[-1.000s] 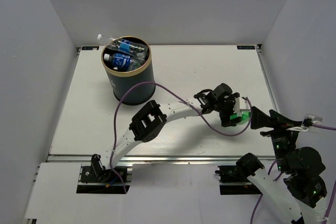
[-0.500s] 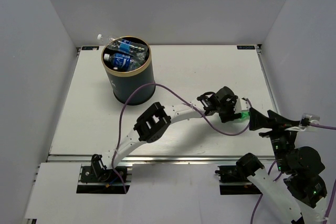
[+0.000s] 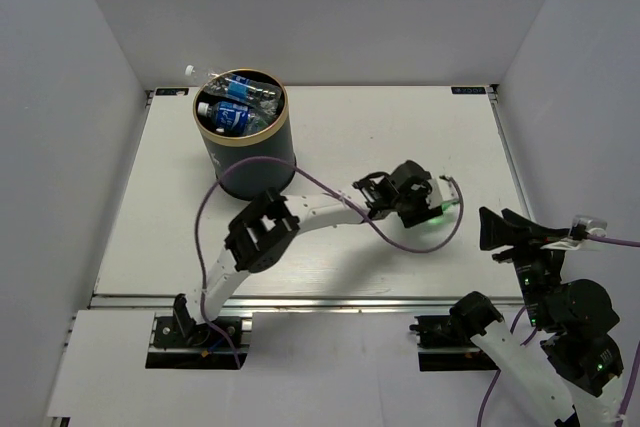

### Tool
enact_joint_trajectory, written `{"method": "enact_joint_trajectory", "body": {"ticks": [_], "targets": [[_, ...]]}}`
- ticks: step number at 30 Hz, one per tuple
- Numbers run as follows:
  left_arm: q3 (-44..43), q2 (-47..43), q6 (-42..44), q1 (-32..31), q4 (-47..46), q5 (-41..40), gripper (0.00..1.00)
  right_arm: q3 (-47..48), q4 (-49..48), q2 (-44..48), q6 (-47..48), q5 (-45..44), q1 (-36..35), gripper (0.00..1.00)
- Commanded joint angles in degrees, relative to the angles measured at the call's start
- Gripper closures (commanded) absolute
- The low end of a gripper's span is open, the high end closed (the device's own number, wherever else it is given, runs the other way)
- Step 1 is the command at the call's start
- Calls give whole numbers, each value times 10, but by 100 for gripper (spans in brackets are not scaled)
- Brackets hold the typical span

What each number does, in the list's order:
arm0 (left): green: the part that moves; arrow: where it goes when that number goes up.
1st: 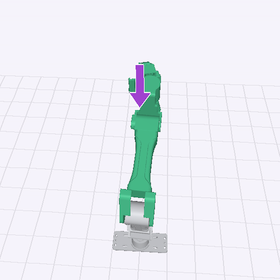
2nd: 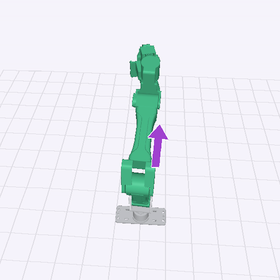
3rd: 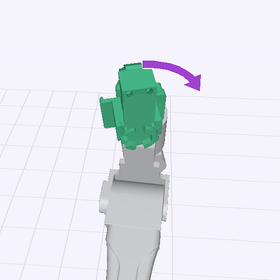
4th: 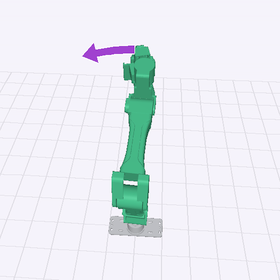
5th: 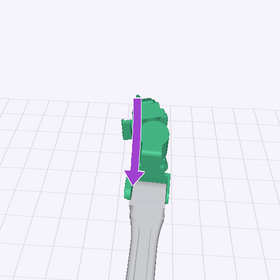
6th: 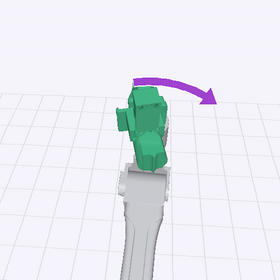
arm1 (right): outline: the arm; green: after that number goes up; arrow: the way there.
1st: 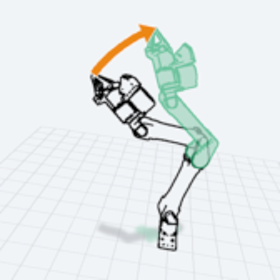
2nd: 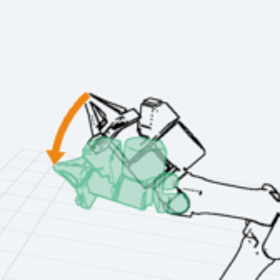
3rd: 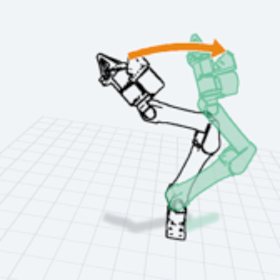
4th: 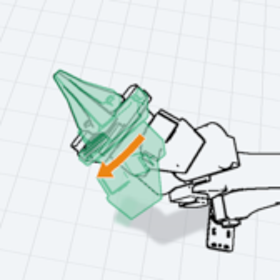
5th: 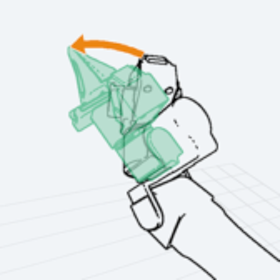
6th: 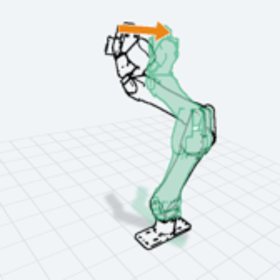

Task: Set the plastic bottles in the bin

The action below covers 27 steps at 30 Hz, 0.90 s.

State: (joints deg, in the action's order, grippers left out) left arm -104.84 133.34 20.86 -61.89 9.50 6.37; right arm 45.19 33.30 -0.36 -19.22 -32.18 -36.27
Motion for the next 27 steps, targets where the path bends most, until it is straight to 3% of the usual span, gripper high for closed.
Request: {"method": "enact_joint_trajectory", "body": {"ticks": [1,4,5,6,15,21,27], "targets": [[37,-155,-19,29,-60,-89,100,19,-14,146,16,17,-1,42],[70,-242,-24,38,-89,-136,100,12,-18,146,23,29,-1,68],[83,-261,-24,51,-89,-149,100,12,-19,146,23,31,-1,80],[83,-278,-24,51,-89,-167,100,10,-18,146,23,33,-1,83],[161,-454,-51,133,-52,-406,100,16,-10,147,24,39,-4,84],[305,-582,-29,201,-77,-350,100,17,-5,147,25,44,-3,84],[322,-630,10,275,-50,-327,100,16,0,146,23,48,-4,84]]}}
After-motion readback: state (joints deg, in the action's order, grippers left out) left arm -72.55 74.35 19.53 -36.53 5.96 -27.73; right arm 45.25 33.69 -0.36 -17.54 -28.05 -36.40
